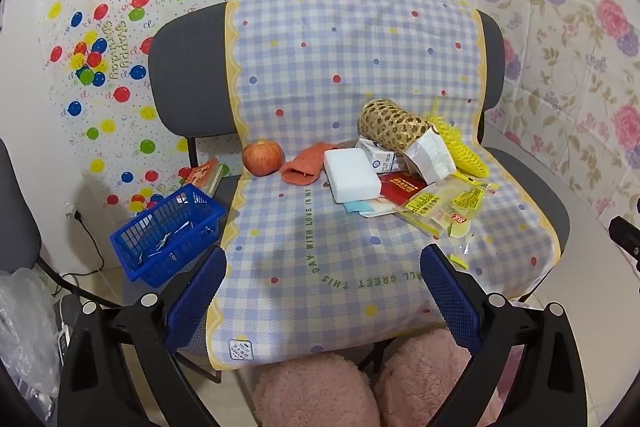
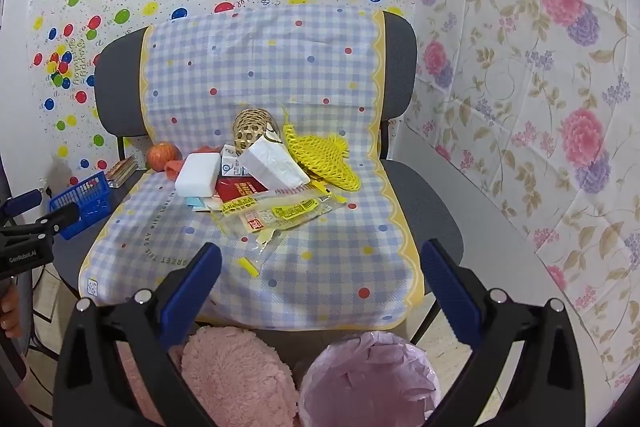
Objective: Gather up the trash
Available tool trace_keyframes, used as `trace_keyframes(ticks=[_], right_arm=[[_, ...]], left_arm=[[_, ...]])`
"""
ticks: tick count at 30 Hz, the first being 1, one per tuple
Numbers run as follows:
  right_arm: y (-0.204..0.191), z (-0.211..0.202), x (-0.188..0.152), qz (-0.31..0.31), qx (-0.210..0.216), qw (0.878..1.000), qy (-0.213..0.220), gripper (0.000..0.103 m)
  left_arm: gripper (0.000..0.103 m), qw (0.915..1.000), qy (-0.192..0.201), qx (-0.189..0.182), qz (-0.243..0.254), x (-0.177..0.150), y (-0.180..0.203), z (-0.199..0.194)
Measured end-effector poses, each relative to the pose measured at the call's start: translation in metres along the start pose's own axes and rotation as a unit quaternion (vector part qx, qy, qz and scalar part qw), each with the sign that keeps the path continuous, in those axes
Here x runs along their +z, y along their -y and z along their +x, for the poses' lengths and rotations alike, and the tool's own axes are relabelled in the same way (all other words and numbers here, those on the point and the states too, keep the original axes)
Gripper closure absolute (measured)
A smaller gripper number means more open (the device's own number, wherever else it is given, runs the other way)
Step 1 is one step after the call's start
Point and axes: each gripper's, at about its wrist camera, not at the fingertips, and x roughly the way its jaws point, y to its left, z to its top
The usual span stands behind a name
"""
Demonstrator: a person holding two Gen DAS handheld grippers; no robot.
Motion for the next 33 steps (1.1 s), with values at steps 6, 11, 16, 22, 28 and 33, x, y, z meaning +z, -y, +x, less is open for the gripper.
trace_keyframes(ticks=[6, 11, 16, 22, 28, 33], right_arm=[[-0.0005, 0.0018, -0.0024, 0.000, 0.000, 1.000, 0.000, 0.006], [0.0008, 0.0015, 0.0020, 0.001, -0.001, 1.000, -0.001, 0.006], [-0.0012, 0.0023, 0.0002, 0.001, -0.001, 1.000, -0.002, 0.006], [-0.0014, 0.0057, -0.0033, 0.002, 0.000, 1.000, -0.003, 0.006], [-0.0024, 0.0063, -0.0057, 0.002, 0.000, 1.000, -0.002, 0.006], [-0.0009, 0.0067, -0.0046, 0.003, 0.002, 1.000, 0.000, 0.006]], left_arm=[[0.007, 1.0000, -0.001, 0.001, 0.000, -0.0001, -0.0007, 0.0003], [0.007, 1.0000, -0.001, 0.001, 0.000, -0.0003, -0.0006, 0.0008], [0.007, 1.0000, -0.002, 0.001, 0.000, -0.0005, -0.0008, 0.0009], [0.007, 1.0000, -0.003, 0.001, 0.001, -0.0030, -0.0025, 0.0024], [0.007, 1.0000, -0.003, 0.002, 0.000, -0.0035, -0.0029, 0.0022], [0.007, 1.0000, -0.004, 0.002, 0.001, -0.0026, -0.0017, 0.0024]])
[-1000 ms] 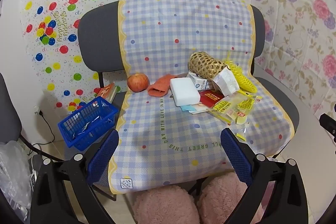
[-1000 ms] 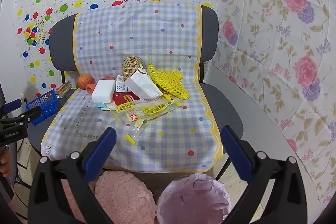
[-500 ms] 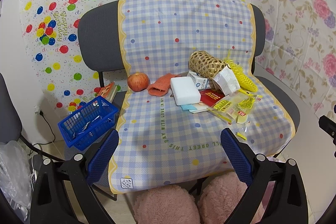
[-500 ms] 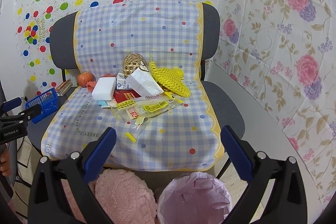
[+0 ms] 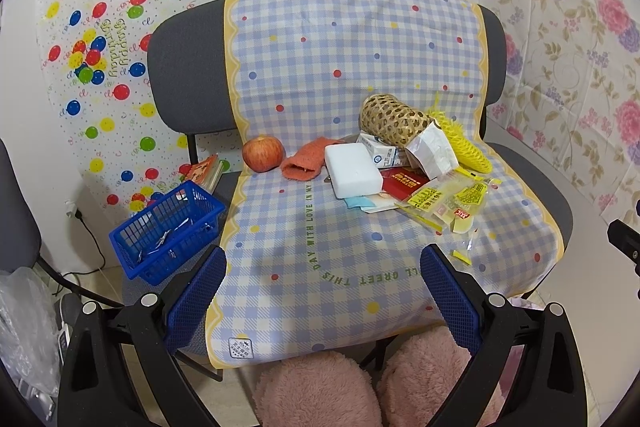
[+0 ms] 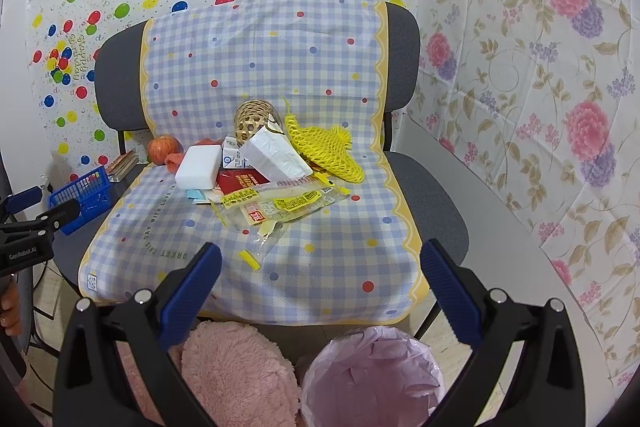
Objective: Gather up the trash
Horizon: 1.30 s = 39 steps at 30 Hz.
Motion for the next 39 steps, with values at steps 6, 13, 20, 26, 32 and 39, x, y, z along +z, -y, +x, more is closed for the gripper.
trace_keyframes(ticks=[6, 13, 20, 26, 32, 39], right_arm=[[0.000, 0.001, -0.001, 0.001, 0.001, 1.000, 0.001, 0.006], [-0.001, 0.004, -0.004, 0.003, 0.005, 1.000, -0.004, 0.006], [0.002, 0.024, -0.005, 0.057, 0.058, 0.997, -0.014, 0.006], [0.005, 0.065, -0.003, 0.054, 0.046, 0.997, -0.035, 0.006], [0.003, 0.112, -0.003, 0.047, 0.050, 0.996, -0.063, 0.006], [0.004, 0.161, 0.011, 0.086, 0.080, 0.992, -0.053, 0.007]], left_arm=[[0.007, 1.0000, 0.000, 0.000, 0.000, 0.000, 0.001, 0.000], [0.007, 1.0000, -0.001, 0.001, 0.000, -0.002, -0.001, 0.001], [0.007, 0.9999, -0.009, 0.004, -0.005, -0.011, -0.008, 0.013], [0.007, 0.9998, -0.015, 0.010, 0.014, -0.010, -0.008, 0.035], [0.007, 0.9994, -0.030, 0.011, 0.016, -0.005, -0.008, 0.065], [0.007, 0.9985, -0.054, 0.007, 0.009, 0.002, -0.007, 0.097]])
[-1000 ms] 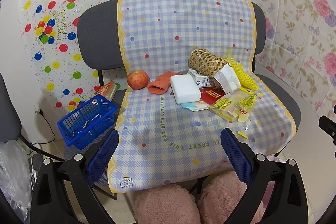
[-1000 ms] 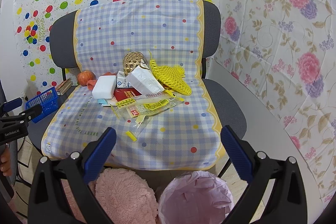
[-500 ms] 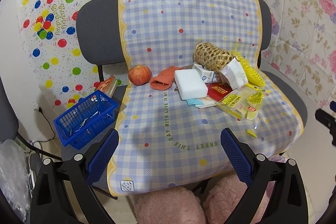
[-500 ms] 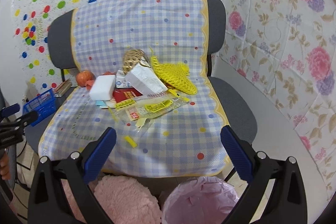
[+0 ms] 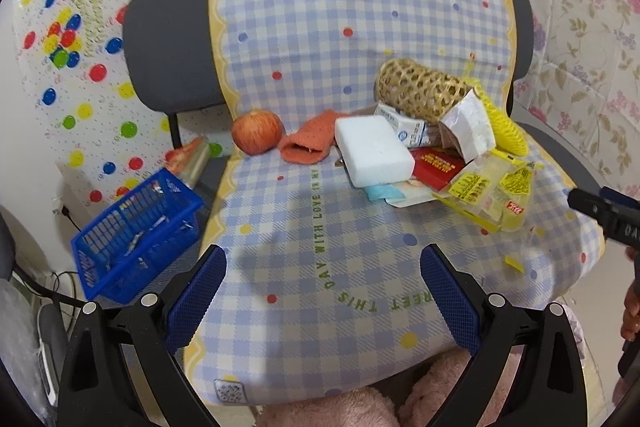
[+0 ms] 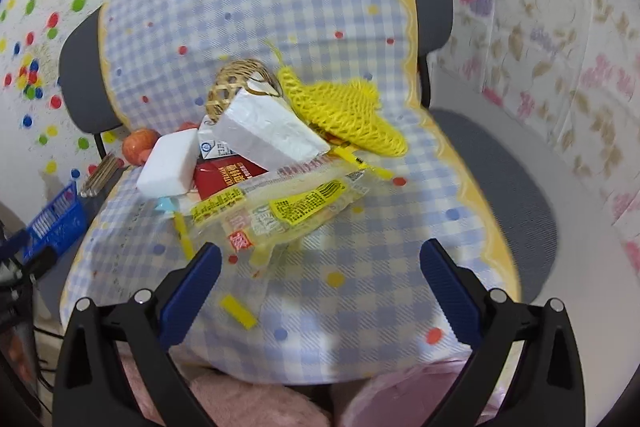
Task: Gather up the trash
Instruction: 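Reach the right tool to the clear snack wrapper and grasp it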
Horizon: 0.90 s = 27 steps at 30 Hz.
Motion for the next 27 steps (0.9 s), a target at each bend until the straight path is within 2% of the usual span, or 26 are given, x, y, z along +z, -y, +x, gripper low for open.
trace_keyframes(ticks=[1, 4, 9, 14, 17, 19, 21, 22, 27], right_arm=[[0.002, 0.006, 0.002, 0.005, 0.004, 1.000, -0.005, 0.015], [0.010, 0.030, 0.011, 0.035, 0.040, 0.998, -0.020, 0.030], [0.035, 0.061, 0.016, 0.135, 0.098, 0.985, -0.049, 0.049], [0.046, 0.087, 0.015, 0.194, 0.118, 0.971, -0.077, 0.051], [0.050, 0.097, 0.017, 0.219, 0.113, 0.967, -0.071, 0.051], [0.051, 0.100, 0.018, 0.235, 0.114, 0.963, -0.062, 0.066], [0.053, 0.098, 0.018, 0.251, 0.134, 0.957, -0.058, 0.074], [0.053, 0.090, 0.017, 0.248, 0.141, 0.957, -0.052, 0.078], [0.050, 0.041, 0.008, 0.201, 0.117, 0.972, -0.035, 0.081]], left_arm=[[0.007, 1.0000, -0.009, -0.003, -0.003, 0.002, 0.001, 0.006], [0.007, 0.9997, -0.025, -0.004, -0.008, 0.006, 0.002, 0.022], [0.007, 0.9997, -0.025, 0.002, 0.006, 0.010, 0.008, 0.038], [0.007, 0.9994, -0.030, -0.012, 0.014, 0.012, 0.012, 0.043], [0.007, 0.9991, -0.037, -0.016, 0.013, 0.012, 0.013, 0.046], [0.007, 0.9993, -0.034, -0.012, 0.007, 0.011, 0.012, 0.044], [0.007, 0.9995, -0.028, -0.008, 0.005, 0.011, 0.011, 0.040], [0.007, 0.9996, -0.026, -0.008, 0.005, 0.011, 0.010, 0.037], [0.007, 0.9997, -0.016, -0.014, 0.008, 0.010, 0.009, 0.027]])
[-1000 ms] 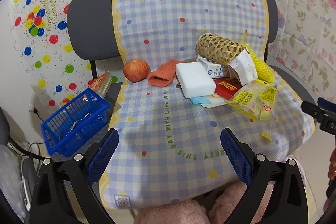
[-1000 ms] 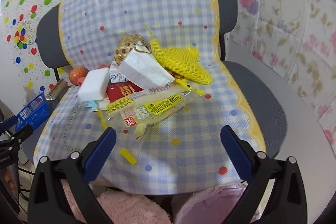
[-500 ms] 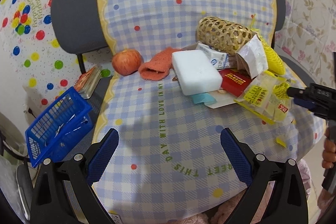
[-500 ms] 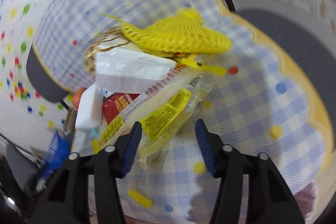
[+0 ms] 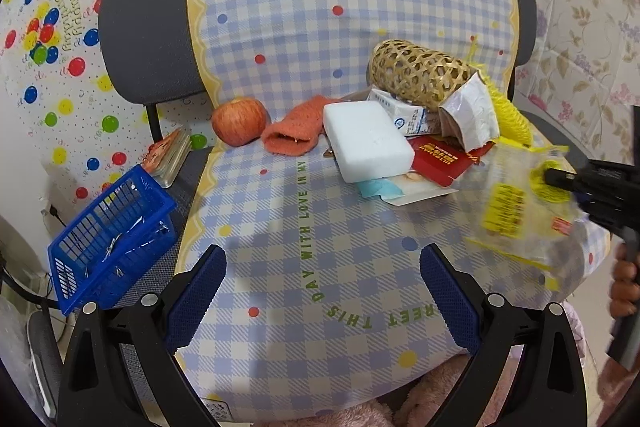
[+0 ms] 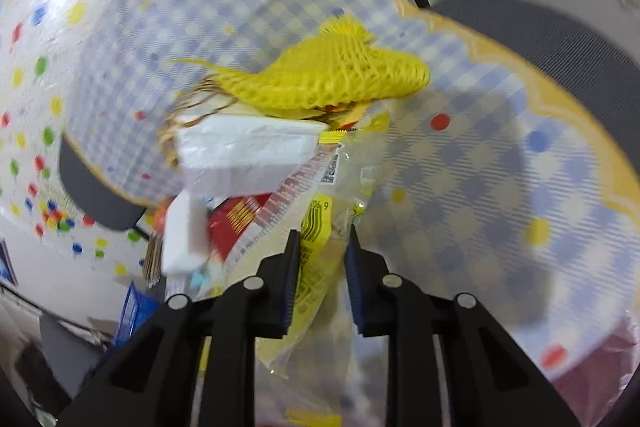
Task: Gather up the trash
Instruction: 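Reach the right tool to the clear snack wrapper and grasp it, then grasp the white foam block with the left tool while right holds wrapper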
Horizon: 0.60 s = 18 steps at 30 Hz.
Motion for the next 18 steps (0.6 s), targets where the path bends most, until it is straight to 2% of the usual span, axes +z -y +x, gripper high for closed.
trace_keyframes(ticks=[2, 4, 6, 7, 9, 10, 14, 18], right_arm=[[-0.008, -0.026, -0.007, -0.035, -0.020, 0.999, 0.018, 0.083], [-0.023, -0.053, -0.015, -0.102, -0.076, 0.990, 0.058, 0.085], [-0.040, -0.072, -0.020, -0.173, -0.144, 0.968, 0.109, 0.086], [-0.049, -0.080, -0.024, -0.213, -0.183, 0.950, 0.134, 0.087], [-0.055, -0.084, -0.026, -0.253, -0.215, 0.931, 0.153, 0.088], [-0.056, -0.084, -0.025, -0.263, -0.222, 0.926, 0.157, 0.088], [-0.058, -0.075, -0.017, -0.281, -0.244, 0.914, 0.163, 0.089], [-0.047, -0.065, -0.017, -0.276, -0.246, 0.919, 0.138, 0.089]], left_arm=[[0.007, 1.0000, 0.001, -0.002, 0.002, 0.000, 0.003, 0.000], [0.007, 1.0000, 0.001, 0.002, 0.002, 0.001, 0.005, 0.000], [0.007, 0.9999, -0.003, -0.011, -0.004, 0.004, 0.008, 0.004], [0.007, 0.9998, -0.005, -0.017, -0.005, 0.005, 0.009, 0.005], [0.007, 0.9999, -0.004, -0.009, -0.004, 0.009, 0.014, 0.010], [0.007, 1.0000, -0.003, -0.007, -0.003, 0.012, 0.017, 0.013], [0.010, 1.0000, 0.006, -0.001, 0.001, 0.025, 0.025, 0.028], [0.012, 0.9999, 0.014, 0.003, 0.005, 0.042, 0.033, 0.048]])
